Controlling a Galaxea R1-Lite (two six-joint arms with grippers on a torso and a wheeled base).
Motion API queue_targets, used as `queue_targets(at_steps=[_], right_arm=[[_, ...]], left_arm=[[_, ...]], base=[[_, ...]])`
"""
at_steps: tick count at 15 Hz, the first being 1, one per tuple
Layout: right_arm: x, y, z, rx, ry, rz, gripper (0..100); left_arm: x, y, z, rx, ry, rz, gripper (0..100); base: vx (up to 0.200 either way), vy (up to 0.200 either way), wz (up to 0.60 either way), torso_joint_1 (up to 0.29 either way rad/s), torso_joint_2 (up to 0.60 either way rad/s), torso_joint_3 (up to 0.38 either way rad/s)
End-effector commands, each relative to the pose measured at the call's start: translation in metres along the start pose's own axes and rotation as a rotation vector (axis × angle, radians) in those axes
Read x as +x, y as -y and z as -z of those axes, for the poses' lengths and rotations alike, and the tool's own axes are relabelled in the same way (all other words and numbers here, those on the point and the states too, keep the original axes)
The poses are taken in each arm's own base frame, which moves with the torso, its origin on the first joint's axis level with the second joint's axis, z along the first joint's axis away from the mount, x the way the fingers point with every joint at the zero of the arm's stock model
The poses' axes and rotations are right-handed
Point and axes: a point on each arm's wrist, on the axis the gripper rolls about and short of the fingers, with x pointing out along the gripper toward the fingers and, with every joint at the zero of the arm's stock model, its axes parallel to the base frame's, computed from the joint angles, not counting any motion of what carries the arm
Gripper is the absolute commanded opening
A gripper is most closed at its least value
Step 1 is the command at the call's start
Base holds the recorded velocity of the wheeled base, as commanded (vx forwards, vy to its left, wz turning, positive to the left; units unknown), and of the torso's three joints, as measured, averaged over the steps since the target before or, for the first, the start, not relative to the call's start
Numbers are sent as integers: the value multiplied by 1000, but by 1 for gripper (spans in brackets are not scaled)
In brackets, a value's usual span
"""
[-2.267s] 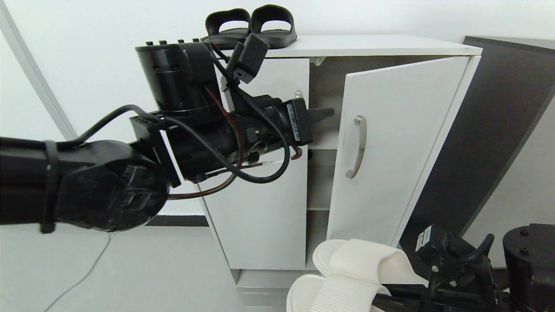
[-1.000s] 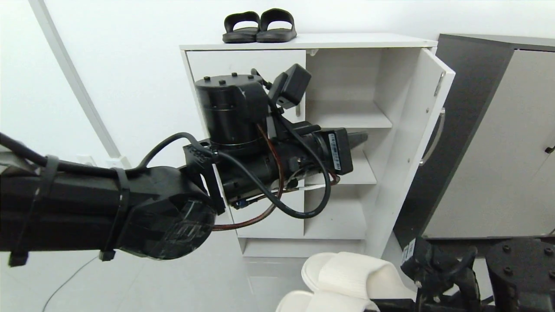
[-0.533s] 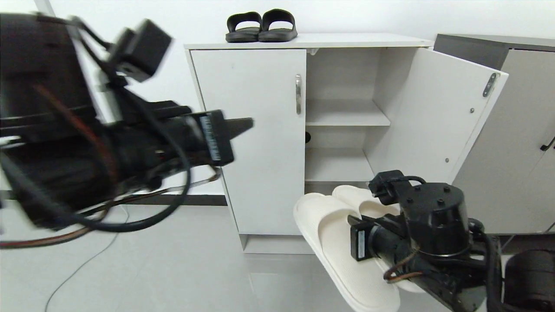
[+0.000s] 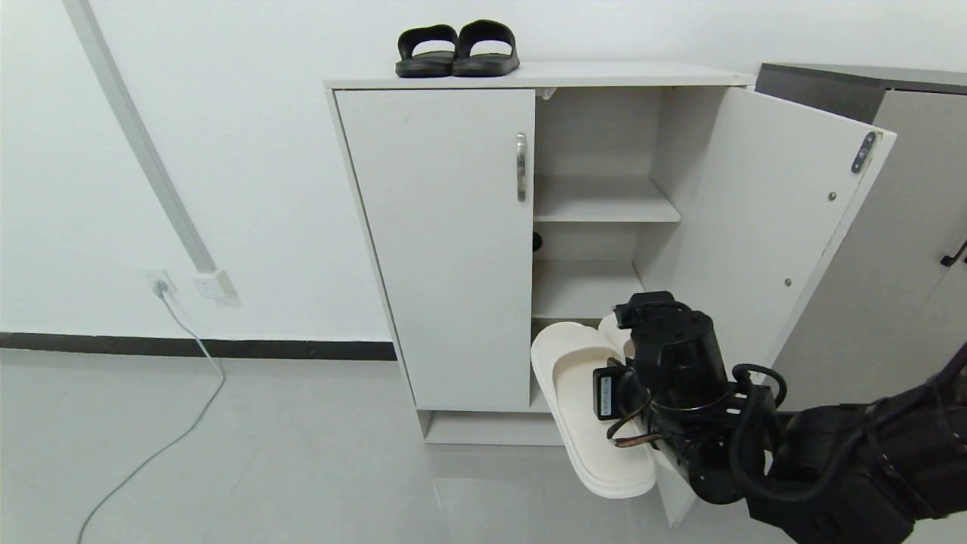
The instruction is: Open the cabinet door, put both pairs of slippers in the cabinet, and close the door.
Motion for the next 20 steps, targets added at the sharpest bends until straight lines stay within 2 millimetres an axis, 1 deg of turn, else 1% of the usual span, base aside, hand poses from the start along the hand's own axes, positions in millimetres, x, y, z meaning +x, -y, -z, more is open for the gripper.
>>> queue_targets(at_steps=[1, 2, 3, 4, 5, 6, 7, 8, 11, 12, 13, 14, 15, 16, 17, 20], right_arm=[[1, -1, 4, -8, -10, -1, 0], [1, 1, 7, -15, -19, 2, 0], [1, 1, 9, -18, -22, 3, 0], [1, 1, 10, -20, -25, 3, 0], [2, 1, 11, -22, -28, 2, 0], [3, 0, 11, -23, -29, 2, 0], [3, 0, 12, -22, -31, 1, 0], [5, -1, 13, -24, -34, 0, 0], [11, -7, 8, -14, -15, 5, 0], [21, -17, -1, 7, 23, 32, 0], [28, -21, -4, 16, 39, 57, 0], [44, -30, -12, 46, 91, 129, 0], [52, -37, -17, 59, 113, 161, 0], [55, -42, -22, 67, 124, 167, 0], [56, -44, -25, 64, 120, 170, 0], [55, -43, -29, 64, 125, 196, 0]], left_arm=[[-33, -12, 79, 25, -1, -156, 0], [-36, -14, 108, 57, -9, -82, 0], [-35, -12, 127, 84, -29, 7, 0], [-31, -12, 136, 88, -50, 36, 0], [-23, -10, 150, 83, -17, 56, 0], [-22, -9, 153, 81, -10, 118, 0], [-23, -8, 158, 90, -69, 181, 0], [-23, -7, 157, 95, -54, 225, 0], [-23, -7, 157, 118, -53, 234, 0], [-23, -7, 157, 94, -56, 229, 0], [-23, -7, 157, 92, -56, 229, 0], [-23, -7, 157, 92, -56, 231, 0], [-23, -7, 157, 92, -56, 231, 0], [-23, -7, 157, 92, -56, 231, 0], [-23, -7, 157, 92, -56, 231, 0], [-23, -7, 157, 92, -56, 231, 0]], base=[[0, 0, 0, 0, 0, 0], [0, 0, 0, 0, 0, 0], [0, 0, 0, 0, 0, 0], [0, 0, 0, 0, 0, 0], [0, 0, 0, 0, 0, 0], [0, 0, 0, 0, 0, 0], [0, 0, 0, 0, 0, 0], [0, 0, 0, 0, 0, 0], [0, 0, 0, 0, 0, 0], [0, 0, 0, 0, 0, 0], [0, 0, 0, 0, 0, 0], [0, 0, 0, 0, 0, 0], [0, 0, 0, 0, 0, 0], [0, 0, 0, 0, 0, 0], [0, -200, 0, 7, 2, 2], [0, -200, 0, 4, 2, 4]])
